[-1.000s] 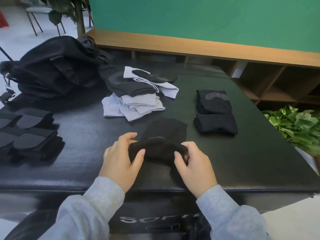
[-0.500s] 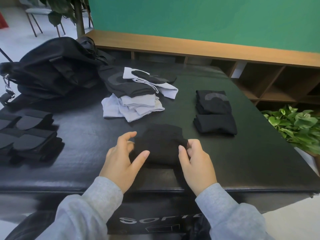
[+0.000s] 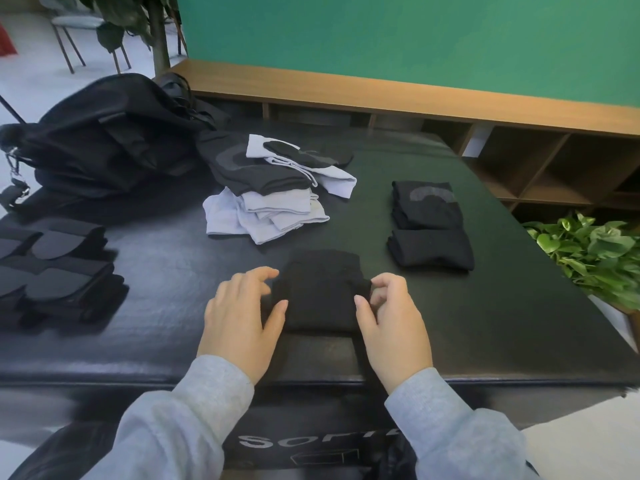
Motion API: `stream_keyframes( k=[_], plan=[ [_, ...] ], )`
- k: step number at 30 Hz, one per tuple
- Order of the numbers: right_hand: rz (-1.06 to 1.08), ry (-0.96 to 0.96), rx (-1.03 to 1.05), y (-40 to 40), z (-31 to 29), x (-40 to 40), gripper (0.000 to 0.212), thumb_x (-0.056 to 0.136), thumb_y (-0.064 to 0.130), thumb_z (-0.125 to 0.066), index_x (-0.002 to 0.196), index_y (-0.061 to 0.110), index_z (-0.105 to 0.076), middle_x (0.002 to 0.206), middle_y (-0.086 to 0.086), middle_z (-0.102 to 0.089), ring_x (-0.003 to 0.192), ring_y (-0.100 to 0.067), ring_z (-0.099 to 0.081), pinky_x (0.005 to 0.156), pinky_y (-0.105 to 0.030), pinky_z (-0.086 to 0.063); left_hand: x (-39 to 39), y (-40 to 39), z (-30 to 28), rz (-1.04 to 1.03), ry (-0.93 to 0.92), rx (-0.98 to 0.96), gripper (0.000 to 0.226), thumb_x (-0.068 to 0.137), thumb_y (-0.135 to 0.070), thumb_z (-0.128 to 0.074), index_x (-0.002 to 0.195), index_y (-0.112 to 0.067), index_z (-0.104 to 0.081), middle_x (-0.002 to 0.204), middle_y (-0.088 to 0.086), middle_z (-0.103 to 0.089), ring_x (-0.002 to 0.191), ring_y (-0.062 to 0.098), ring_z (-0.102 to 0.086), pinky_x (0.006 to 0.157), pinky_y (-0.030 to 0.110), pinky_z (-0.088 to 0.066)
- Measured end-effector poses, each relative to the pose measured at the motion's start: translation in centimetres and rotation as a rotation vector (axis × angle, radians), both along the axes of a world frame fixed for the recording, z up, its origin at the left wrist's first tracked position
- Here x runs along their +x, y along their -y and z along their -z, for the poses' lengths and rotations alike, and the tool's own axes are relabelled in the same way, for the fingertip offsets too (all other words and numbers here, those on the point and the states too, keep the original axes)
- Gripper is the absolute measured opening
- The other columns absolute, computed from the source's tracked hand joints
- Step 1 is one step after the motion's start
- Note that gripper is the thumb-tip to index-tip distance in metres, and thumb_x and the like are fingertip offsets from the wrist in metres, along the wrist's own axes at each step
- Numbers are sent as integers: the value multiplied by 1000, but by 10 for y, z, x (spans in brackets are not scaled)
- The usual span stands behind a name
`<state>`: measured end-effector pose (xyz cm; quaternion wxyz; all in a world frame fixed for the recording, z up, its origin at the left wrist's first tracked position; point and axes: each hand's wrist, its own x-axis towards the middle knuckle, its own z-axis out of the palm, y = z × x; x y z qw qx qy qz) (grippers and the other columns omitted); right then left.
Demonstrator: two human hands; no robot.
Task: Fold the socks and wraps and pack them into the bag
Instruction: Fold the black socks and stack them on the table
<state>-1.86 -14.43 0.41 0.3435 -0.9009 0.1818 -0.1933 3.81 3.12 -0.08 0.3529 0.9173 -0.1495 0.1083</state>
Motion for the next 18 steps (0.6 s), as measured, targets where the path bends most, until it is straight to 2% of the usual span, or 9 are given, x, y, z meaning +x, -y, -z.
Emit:
stream_keyframes(
  k=[2,4,6,8,10,12,13,16,18],
  plan=[
    [3,73,-55,-1,4,0,25,89,18,-60,110,24,-48,96,11,-47,76,-5,-43,67,-10,-34,0,-2,6,50,123,55,32,80,-10,-68,104,-29,-60,100,-7,-53,99,18,-44,84,34,-32],
    [-3,131,-181,-1,10,1,28,87,13,-62,114,19,-56,111,7,-51,95,-8,-40,84,-18,-33,0,-4,12,130,223,111,32,78,-5,-64,94,-33,-67,101,-8,-56,101,15,-42,86,36,-28],
    [-15,122,-289,-1,12,2,21,89,20,-58,110,20,-62,124,5,-54,116,-14,-37,94,-31,-32,-1,-3,13,155,255,159,28,78,-18,-53,90,-38,-70,100,-13,-59,103,12,-43,88,32,-21],
    [-57,-2,-326,-2,10,2,35,91,42,-40,109,25,-64,131,10,-52,128,-12,-33,104,-33,-22,-2,-1,10,128,228,203,31,81,-34,-42,92,-40,-70,99,-17,-59,104,9,-43,87,31,-20],
    [-120,-66,-354,-2,8,0,51,87,55,-26,112,29,-62,125,17,-52,126,-5,-36,107,-24,-11,-3,1,8,90,205,269,34,82,-44,-39,98,-38,-69,103,-15,-59,107,10,-43,90,33,-20],
    [-215,-33,-372,-2,5,-3,49,86,57,-28,110,32,-63,111,21,-53,113,1,-41,104,-15,-9,-3,2,10,40,184,330,38,83,-49,-40,106,-36,-66,113,-11,-60,113,14,-43,93,37,-21],
    [-270,1,-367,-2,6,-5,45,86,56,-32,106,33,-65,104,22,-53,105,2,-43,101,-13,-12,-2,3,11,19,169,352,40,84,-49,-40,110,-34,-65,118,-8,-59,116,16,-42,94,38,-21],
    [-387,96,-302,-1,7,-9,33,87,49,-41,99,33,-68,93,21,-54,95,3,-43,95,-10,-19,0,4,13,-18,156,338,32,87,-37,-53,116,-31,-63,125,-2,-56,120,20,-37,98,45,-28],
    [-387,147,-269,1,8,-10,29,87,44,-43,99,34,-67,93,23,-54,96,6,-40,94,-8,-18,0,3,14,7,209,247,26,86,-27,-57,111,-31,-65,121,-2,-57,117,21,-40,95,46,-33]
  ],
)
